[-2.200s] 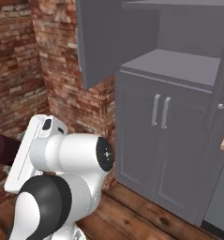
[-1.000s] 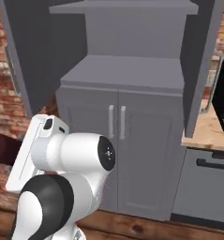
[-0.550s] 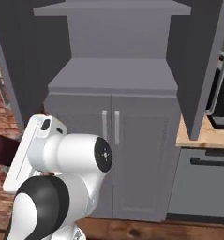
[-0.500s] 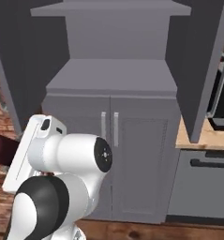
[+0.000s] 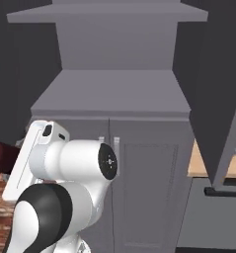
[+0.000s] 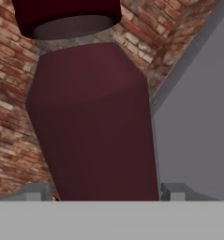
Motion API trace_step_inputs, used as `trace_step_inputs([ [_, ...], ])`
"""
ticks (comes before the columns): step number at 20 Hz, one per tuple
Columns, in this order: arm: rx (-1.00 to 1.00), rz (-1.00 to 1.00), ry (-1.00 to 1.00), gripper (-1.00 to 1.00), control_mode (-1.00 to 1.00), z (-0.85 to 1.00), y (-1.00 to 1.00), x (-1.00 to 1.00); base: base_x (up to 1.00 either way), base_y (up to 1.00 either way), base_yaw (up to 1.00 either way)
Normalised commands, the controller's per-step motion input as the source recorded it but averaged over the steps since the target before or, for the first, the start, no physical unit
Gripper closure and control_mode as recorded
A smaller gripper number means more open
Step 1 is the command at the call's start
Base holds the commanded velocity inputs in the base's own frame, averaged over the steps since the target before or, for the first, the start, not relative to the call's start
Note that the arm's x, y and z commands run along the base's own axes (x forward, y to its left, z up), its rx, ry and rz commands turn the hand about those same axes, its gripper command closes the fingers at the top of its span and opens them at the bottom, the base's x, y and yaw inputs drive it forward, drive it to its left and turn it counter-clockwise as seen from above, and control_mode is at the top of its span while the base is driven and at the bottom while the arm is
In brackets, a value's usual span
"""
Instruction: Pick the juice from the counter and place it in the open cabinet.
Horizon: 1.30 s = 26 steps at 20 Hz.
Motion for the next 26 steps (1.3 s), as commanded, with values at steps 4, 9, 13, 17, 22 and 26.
trace_step_inputs([
  [4, 0.00, 0.00, 0.00, 1.00, 1.00, 0.00, 0.00, 0.00, 0.56, 0.00, -0.03],
  [9, 0.00, 0.00, 0.00, 1.00, 1.00, 0.00, 0.00, 0.00, 0.60, 0.00, -0.01],
  [13, 0.00, 0.00, 0.00, 1.00, 1.00, 0.00, 0.00, 0.00, 0.63, 0.00, 0.00],
  [17, 0.00, 0.00, 0.00, 1.00, 1.00, 0.00, 0.00, 0.00, 0.70, 0.00, 0.00],
  [22, 0.00, 0.00, 0.00, 1.00, 1.00, 0.00, 0.00, 0.00, 0.74, 0.00, 0.01],
  [26, 0.00, 0.00, 0.00, 1.00, 1.00, 0.00, 0.00, 0.00, 0.89, 0.00, 0.10],
])
